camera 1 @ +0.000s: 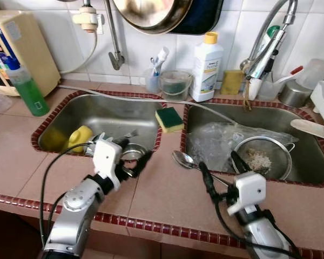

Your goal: Kitchen organization

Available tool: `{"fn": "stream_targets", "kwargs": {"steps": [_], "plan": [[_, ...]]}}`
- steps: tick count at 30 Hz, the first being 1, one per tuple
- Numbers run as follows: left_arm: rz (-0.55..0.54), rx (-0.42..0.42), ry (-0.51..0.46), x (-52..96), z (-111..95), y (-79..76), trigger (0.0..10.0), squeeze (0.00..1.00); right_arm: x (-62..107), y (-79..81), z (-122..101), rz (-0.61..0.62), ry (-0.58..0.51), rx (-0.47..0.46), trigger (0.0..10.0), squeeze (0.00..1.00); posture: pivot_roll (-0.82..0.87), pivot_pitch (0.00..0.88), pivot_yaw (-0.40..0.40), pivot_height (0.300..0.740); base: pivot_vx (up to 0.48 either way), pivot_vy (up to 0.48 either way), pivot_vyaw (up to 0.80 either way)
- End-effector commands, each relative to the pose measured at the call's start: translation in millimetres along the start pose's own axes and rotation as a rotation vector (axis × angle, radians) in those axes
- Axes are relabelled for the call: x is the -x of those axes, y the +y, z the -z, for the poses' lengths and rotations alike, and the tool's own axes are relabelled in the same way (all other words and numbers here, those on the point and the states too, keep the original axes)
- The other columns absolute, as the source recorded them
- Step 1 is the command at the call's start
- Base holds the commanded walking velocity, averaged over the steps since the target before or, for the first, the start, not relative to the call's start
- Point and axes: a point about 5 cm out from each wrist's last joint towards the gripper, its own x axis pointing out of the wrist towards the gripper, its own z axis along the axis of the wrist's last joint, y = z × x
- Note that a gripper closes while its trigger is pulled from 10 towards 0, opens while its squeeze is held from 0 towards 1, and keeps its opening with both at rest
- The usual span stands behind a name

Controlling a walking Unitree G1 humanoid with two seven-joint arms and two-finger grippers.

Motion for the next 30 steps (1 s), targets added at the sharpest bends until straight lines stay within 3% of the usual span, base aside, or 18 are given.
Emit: {"fn": "stream_targets", "kwargs": {"steps": [1,9,21,30], "plan": [[0.052,-0.051,0.017,-0.1,1,-7.6,10.0,0.00,6.2,1.8,0,0.001,0.001,-0.009,10.0,0.00,-0.17,0.051,0.067,0.740,0.000,0.000,0.00],[0.103,-0.067,0.069,-6.2,8,-15.5,10.0,0.00,15.6,-0.4,1,0.045,0.007,0.002,10.0,0.00,-0.19,0.060,0.082,0.740,0.000,0.000,0.00],[0.048,0.047,0.144,-32.7,12,-14.5,10.0,0.00,27.0,-0.4,0,0.095,0.016,0.009,10.0,0.00,-0.23,0.074,0.112,0.740,0.000,0.000,0.00],[0.067,0.083,0.131,-47.4,4,-17.5,10.0,0.00,30.4,1.0,0,0.115,0.024,0.013,10.0,0.00,-0.25,0.079,0.126,0.740,0.000,0.000,0.00]]}}
